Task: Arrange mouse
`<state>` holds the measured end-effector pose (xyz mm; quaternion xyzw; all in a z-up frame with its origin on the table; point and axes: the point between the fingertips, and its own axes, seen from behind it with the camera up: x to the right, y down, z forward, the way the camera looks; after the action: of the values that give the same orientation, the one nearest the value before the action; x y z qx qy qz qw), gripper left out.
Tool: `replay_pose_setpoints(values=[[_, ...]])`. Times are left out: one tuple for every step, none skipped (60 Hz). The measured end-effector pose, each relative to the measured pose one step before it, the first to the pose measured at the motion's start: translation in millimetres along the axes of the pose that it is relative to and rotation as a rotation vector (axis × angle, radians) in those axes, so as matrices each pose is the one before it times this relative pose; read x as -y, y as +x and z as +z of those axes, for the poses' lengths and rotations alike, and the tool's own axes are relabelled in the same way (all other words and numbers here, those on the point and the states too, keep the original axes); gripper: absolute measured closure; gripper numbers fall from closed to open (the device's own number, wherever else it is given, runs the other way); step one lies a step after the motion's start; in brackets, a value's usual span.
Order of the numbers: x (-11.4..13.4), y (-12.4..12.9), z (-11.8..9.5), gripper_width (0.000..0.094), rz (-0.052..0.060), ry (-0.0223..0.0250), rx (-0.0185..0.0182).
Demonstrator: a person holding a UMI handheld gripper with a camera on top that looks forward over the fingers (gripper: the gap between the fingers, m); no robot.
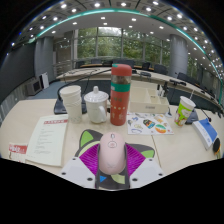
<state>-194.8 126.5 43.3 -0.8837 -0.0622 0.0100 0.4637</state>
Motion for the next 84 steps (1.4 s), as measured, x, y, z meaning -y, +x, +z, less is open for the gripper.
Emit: replay_pose_setpoints(values=[[-5.0, -2.79, 4.6, 0.0603, 0.0003, -0.00881, -0.00121], [-4.41, -1.84, 4.6, 0.0603, 0.0005, -0.0069, -0.0022], [-4.13, -1.21, 4.13, 0.0602, -0.0002, -0.00609, -0.00257], [-4.08, -0.84, 3.99, 0.0603, -0.0005, -0.0065, -0.00312], [-3.77, -0.54, 3.8, 0.0602, 0.0004, -0.00651, -0.00295], [-3.58, -0.55, 3.46, 0.0599, 0.0011, -0.00658, -0.00343], [-3.2, 0.65, 2.97, 0.0589, 0.0016, -0.0079, -0.00178], [-3.23, 0.42, 2.85, 0.0568, 0.0015, -0.00689, -0.00465], [-2.44, 2.14, 1.47, 0.0555, 0.0019, -0.00798, -0.00163], [-4.52, -0.52, 3.08, 0.0543, 0.0025, -0.00546, -0.00416], [-4.16, -0.33, 1.61, 0.0526, 0.0022, -0.01115, -0.001], [2.87, -0.61, 0.64, 0.0517, 0.0094, 0.01482, 0.00264], [1.6, -0.47, 0.32, 0.0499, 0.0076, 0.00626, 0.00269], [-0.6, -0.26, 0.32, 0.0487, 0.0046, -0.00388, 0.00169], [-1.76, 0.04, 0.13, 0.0468, 0.0011, -0.00893, 0.00159], [-0.57, 0.68, 0.26, 0.0446, 0.0, -0.0108, 0.00081], [-0.9, 0.47, -1.35, 0.0414, -0.0012, -0.00533, 0.00093], [-0.87, 0.44, -1.63, 0.0368, -0.0003, -0.00554, 0.0009], [-0.06, 0.09, -2.64, 0.0307, 0.0012, -0.00325, 0.00128], [1.1, -0.86, -3.08, 0.0233, 0.001, 0.00081, 0.0042], [1.61, -0.9, -3.93, 0.0154, 0.0012, 0.00228, 0.00428], [1.96, -0.6, -4.7, 0.0076, 0.0009, 0.00336, 0.00306], [2.15, 0.07, -5.24, 0.0075, 0.0001, 0.00424, 0.00044], [2.85, -0.85, -5.51, 0.0104, 0.0003, 0.00278, -0.0013], [1.33, 0.24, -6.7, 0.0114, -0.0002, 0.00296, -0.00434], [2.14, 0.74, -7.17, 0.0107, -0.0014, 0.00505, -0.00491], [2.23, 0.74, -7.47, 0.0094, -0.003, 0.00484, -0.00486], [2.4, 0.7, -8.07, 0.0077, -0.0034, 0.00517, -0.00459], [2.41, 0.52, -8.2, 0.0068, -0.0021, 0.00477, -0.00415], [2.05, 0.18, -8.52, 0.0076, -0.0013, 0.00362, -0.00292], [2.91, -0.12, -10.07, 0.0081, -0.0019, 0.0021, 0.00102], [1.97, -0.75, -9.4, 0.0081, -0.0019, 0.00477, 0.00126], [1.93, -0.72, -9.64, 0.0082, -0.0025, 0.00498, 0.00062], [1.67, -0.58, -9.76, 0.0082, -0.0013, 0.00353, -0.00056], [1.02, -0.66, -9.89, 0.0081, -0.0002, 0.00154, 0.00011], [0.87, -1.04, -10.09, 0.0081, -0.001, 0.0012, 0.00164], [0.9, -1.38, -10.32, 0.0083, -0.0029, 0.0019, 0.0034], [0.93, -1.24, -10.71, 0.0083, -0.0032, 0.00249, 0.00288], [-0.17, -0.72, -10.36, 0.0083, -0.0011, 0.00348, 0.00001], [0.02, -0.98, -10.36, 0.0079, 0.0021, 0.00184, 0.00016], [0.0, -0.81, -10.65, 0.0079, 0.0048, 0.00277, 0.00191], [-0.29, -1.9, -10.77, 0.008, 0.0052, 0.00322, 0.00476], [-0.49, -2.32, -10.62, 0.008, 0.0027, 0.00394, 0.00782], [-0.66, -1.84, -10.95, 0.0079, 0.0008, 0.00459, 0.00632], [-0.84, -1.04, -10.74, 0.0082, 0.0, 0.00412, 0.00273], [-1.26, -0.45, -11.03, 0.0081, 0.0015, 0.00298, -0.00211], [-2.04, -1.8, -11.05, 0.0084, 0.0012, 0.00086, -0.00278], [-2.17, 0.01, -10.57, 0.0087, 0.0004, -0.00035, -0.00191], [-2.58, -0.58, -10.41, 0.0089, -0.0011, 0.00021, -0.00181], [-2.58, -0.19, -10.14, 0.0089, -0.002, 0.00072, -0.0022], [-2.45, -0.05, -10.27, 0.0091, -0.0019, 0.00205, -0.00329], [-2.48, -0.12, -10.74, 0.009, -0.0015, 0.00334, -0.00322], [-2.33, -0.37, -10.31, 0.0088, -0.0019, 0.00462, -0.00245], [-2.09, -0.59, -9.68, 0.0091, -0.0016, 0.00472, -0.00218], [-2.66, -0.21, -9.67, 0.0091, -0.0009, 0.00344, -0.00253], [-2.41, 0.44, -9.09, 0.0091, 0.0011, 0.00238, -0.00187], [-2.54, -0.65, -9.28, 0.0091, 0.0022, 0.00277, -0.00218], [-2.73, -1.96, -10.16, 0.0092, 0.0034, 0.00188, -0.00127], [-3.14, -0.42, -7.47, 0.009, 0.0033, 0.00081, -0.00051], [-2.71, -1.64, -9.36, 0.0091, 0.0047, -0.00039, -0.00085], [-2.94, -1.09, -8.01, 0.009, 0.0057, 0.00083, -0.00052], [-2.37, -0.95, -7.71, 0.0091, 0.006, 0.00204, -0.00011], [-2.47, -0.05, -6.36, 0.0091, 0.0051, 0.00289, 0.00025], [-2.18, -0.93, -7.16, 0.0092, 0.0045, 0.00268, -0.0004], [-2.08, -1.01, -6.71, 0.0092, 0.0038, 0.00248, -0.00024], [-1.81, 0.27, -6.65, 0.0092, 0.0026, 0.00198, 0.00135], [-2.41, -1.68, -7.11, 0.0091, 0.0009, 0.00181, 0.00014], [-2.18, -0.96, -5.48, 0.009, -0.0007, 0.0013, -0.00007], [-2.0, -0.93, -4.98, 0.0092, -0.0011, 0.00121, -0.00071], [-2.24, -0.74, -4.47, 0.0093, 0.0002, -0.00109, -0.00039], [-2.38, -1.21, -4.0, 0.009, 0.0032, -0.00273, 0.00194], [-2.2, -1.26, -3.67, 0.0091, 0.0064, -0.0028, 0.00344], [-1.6, -0.66, -2.07, 0.009, 0.0071, -0.00095, 0.00375], [-1.49, -0.8, -3.26, 0.0091, 0.0052, 0.00046, 0.00242], [-1.54, -1.57, -2.13, 0.009, 0.0007, 0.0027, 0.0], [-0.27, 0.66, -4.14, 0.0088, -0.0021, 0.0016, 0.00032], [-0.18, 0.21, -2.41, 0.0089, -0.0039, 0.0025, -0.00124], [-0.4, 0.3, -1.61, 0.009, -0.0027, 0.00149, -0.00219], [-0.54, 0.38, -2.1, 0.009, 0.0003, -0.00042, -0.00186], [-0.59, 0.34, -1.9, 0.0089, 0.0023, -0.0017, -0.00093], [-0.21, 0.21, -1.51, 0.0089, 0.003, -0.00097, -0.00036], [-0.96, -0.37, -0.45, 0.0086, 0.0029, 0.00121, -0.00029], [0.7, -0.43, 0.11, 0.0083, 0.0003, 0.00031, -0.00016], [-0.1, -0.01, -1.03, 0.0083, 0.0006, -0.00065, 0.00025]])
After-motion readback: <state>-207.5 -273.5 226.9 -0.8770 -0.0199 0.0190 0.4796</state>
